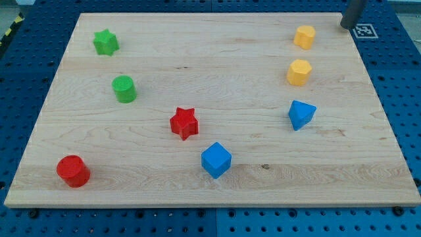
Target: Point your arm at center right
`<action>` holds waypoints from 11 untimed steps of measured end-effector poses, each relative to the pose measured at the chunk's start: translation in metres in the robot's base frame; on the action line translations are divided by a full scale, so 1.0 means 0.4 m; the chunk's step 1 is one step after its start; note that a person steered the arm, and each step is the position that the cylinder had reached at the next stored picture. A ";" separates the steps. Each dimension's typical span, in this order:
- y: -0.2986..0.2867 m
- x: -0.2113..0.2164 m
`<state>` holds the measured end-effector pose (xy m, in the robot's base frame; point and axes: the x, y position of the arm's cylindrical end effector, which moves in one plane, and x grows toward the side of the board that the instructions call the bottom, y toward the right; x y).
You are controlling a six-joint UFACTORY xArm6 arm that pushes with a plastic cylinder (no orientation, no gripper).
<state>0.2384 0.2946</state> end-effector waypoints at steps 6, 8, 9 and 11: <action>0.012 0.223; -0.007 0.325; -0.016 0.394; -0.016 0.395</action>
